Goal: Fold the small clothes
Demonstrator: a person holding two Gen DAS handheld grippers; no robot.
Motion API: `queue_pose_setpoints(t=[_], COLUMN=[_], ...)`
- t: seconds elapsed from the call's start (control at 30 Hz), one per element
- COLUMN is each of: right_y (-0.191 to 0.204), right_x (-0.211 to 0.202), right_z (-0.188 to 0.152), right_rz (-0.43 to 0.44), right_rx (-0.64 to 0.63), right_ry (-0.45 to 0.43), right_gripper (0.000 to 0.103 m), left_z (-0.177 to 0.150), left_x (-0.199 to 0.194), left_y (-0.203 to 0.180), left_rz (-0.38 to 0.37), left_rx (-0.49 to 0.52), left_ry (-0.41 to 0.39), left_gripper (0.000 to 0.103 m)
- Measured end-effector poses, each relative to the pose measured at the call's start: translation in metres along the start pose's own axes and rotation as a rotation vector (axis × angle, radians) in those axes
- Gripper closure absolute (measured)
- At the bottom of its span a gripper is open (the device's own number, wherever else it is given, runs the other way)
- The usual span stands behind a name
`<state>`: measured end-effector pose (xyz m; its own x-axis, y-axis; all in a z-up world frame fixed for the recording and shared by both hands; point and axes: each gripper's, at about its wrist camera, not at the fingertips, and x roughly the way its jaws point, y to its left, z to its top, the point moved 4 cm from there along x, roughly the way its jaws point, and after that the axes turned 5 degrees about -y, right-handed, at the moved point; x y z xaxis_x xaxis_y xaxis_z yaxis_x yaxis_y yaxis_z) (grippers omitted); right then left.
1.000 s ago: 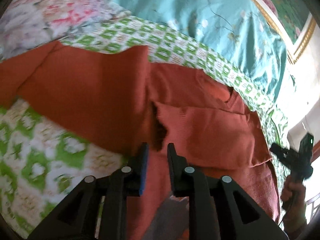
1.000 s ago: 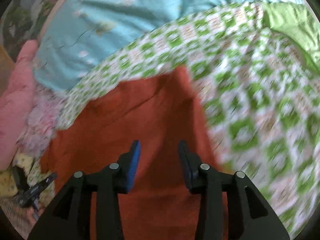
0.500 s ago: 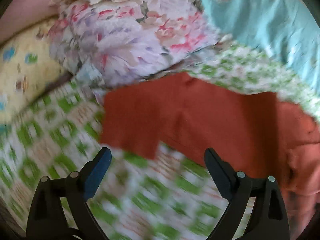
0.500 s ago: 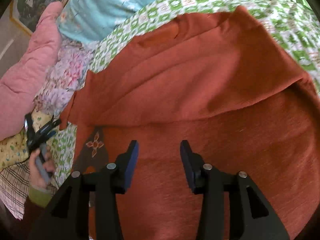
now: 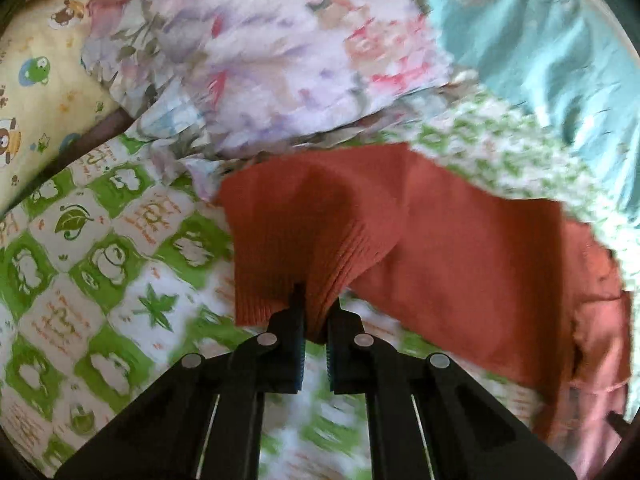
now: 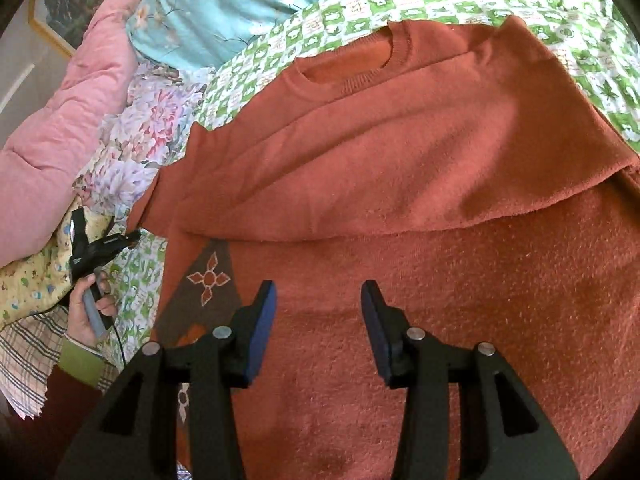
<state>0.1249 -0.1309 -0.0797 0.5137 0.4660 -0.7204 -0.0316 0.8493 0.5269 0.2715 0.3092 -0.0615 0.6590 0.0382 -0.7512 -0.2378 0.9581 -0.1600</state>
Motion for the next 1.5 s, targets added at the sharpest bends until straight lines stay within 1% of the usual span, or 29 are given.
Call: queue_pose_setpoints(t=[0.07,0.1,0.2,0.23,0.27,0.37,0.4,0.5,0.57,0.63,0.7,0.8,0.9,1.0,1.07,1.1,1.13,1.17,1.23,1.27,1.33,1.37,1.4,1.43,1.47,1.5], right_y=[-0.001,-0.001,-0.004,-0.005,-0.006,-0.013,-0.016,-0.028,-0.038,-0.047,-0.058,-0.073,-0.084,-0.09,-0.09,-0.09,-0.089,-0.087,-0.081,-0.077,-0.066,-0.06,-0.055,-0.052,-0.048,-0.047], right_x=[-0.003,-0.004,-0.012,-0.014,-0.017,-0.025,-0.029,-0.038,-0.045,-0.051,-0.057,-0.064,-0.069,-0.071,-0.071,-0.07,-0.07,-0.068,-0.063,-0.059,-0.051,-0.046,-0.04,-0.035,-0.028,-0.019], right_z=[-0.001,-0.002,-0.004,-0.004,-0.004,-0.004,-0.004,-0.003,-0.003,-0.004,-0.006,-0.007,-0.008,-0.008,-0.006,-0.004,-0.003,-0.001,0.006,0.009,0.019,0.024,0.029,0.033,0.038,0.043], right_rz=[0.004,0.004,0.005,0.004,0.003,-0.002,-0.003,-0.024,-0.034,-0.047,-0.061,-0.075,-0.083,-0.085,-0.09,-0.093,-0.092,-0.086,-0.071,-0.065,-0.051,-0.04,-0.036,-0.036,-0.038,-0.037], right_rx=[0.003,0.002,0.009,0.011,0.013,0.024,0.03,0.042,0.061,0.077,0.093,0.123,0.146,0.157,0.158,0.158,0.157,0.158,0.156,0.15,0.129,0.116,0.1,0.091,0.084,0.083], right_ry=[-0.003,-0.005,-0.015,-0.018,-0.022,-0.04,-0.051,-0.079,-0.093,-0.105,-0.113,-0.125,-0.136,-0.141,-0.144,-0.147,-0.149,-0.149,-0.152,-0.155,-0.157,-0.161,-0.163,-0.165,-0.164,-0.161], right_gripper=[0.058,0.058,0.058,0.058,0.058,0.058,0.058,0.058,0.058,0.058,0.058,0.058,0.058,0.058,0.058,0.058,0.057,0.056,0.049,0.048,0.043,0.04,0.035,0.034,0.034,0.034], left_z=[-0.003,-0.004,-0.008,-0.007,-0.01,-0.023,-0.032,-0.058,-0.076,-0.094,-0.112,-0.136,-0.151,-0.161,-0.164,-0.164,-0.164,-0.163,-0.161,-0.159,-0.153,-0.15,-0.145,-0.14,-0.132,-0.127], left_x=[-0.019,-0.03,-0.065,-0.07,-0.081,-0.105,-0.111,-0.122,-0.117,-0.099,-0.081,-0.053,-0.029,-0.014,-0.012,-0.012,-0.015,-0.019,-0.031,-0.038,-0.049,-0.053,-0.056,-0.057,-0.056,-0.056], left_y=[-0.016,-0.034,-0.089,-0.107,-0.127,-0.199,-0.232,-0.298,-0.339,-0.379,-0.403,-0.429,-0.44,-0.441,-0.432,-0.426,-0.421,-0.412,-0.389,-0.375,-0.339,-0.324,-0.302,-0.283,-0.255,-0.236], left_rz=[-0.071,-0.119,-0.238,-0.276,-0.331,-0.492,-0.546,-0.652,-0.7,-0.733,-0.75,-0.731,-0.708,-0.708,-0.708,-0.71,-0.709,-0.705,-0.691,-0.678,-0.606,-0.576,-0.529,-0.475,-0.394,-0.347], left_rx=[0.0,0.007,0.075,0.084,0.098,0.183,0.23,0.316,0.357,0.38,0.391,0.412,0.418,0.417,0.406,0.4,0.397,0.392,0.379,0.373,0.349,0.336,0.31,0.282,0.235,0.2], left_ry=[-0.016,-0.027,-0.067,-0.069,-0.07,-0.058,-0.052,-0.02,0.015,0.078,0.128,0.186,0.226,0.252,0.279,0.283,0.281,0.274,0.248,0.227,0.175,0.155,0.125,0.102,0.072,0.052], left_gripper=[0.098,0.098,0.098,0.098,0.098,0.098,0.098,0.098,0.098,0.098,0.098,0.098,0.097,0.095,0.086,0.085,0.081,0.073,0.064,0.059,0.052,0.052,0.052,0.052,0.052,0.052])
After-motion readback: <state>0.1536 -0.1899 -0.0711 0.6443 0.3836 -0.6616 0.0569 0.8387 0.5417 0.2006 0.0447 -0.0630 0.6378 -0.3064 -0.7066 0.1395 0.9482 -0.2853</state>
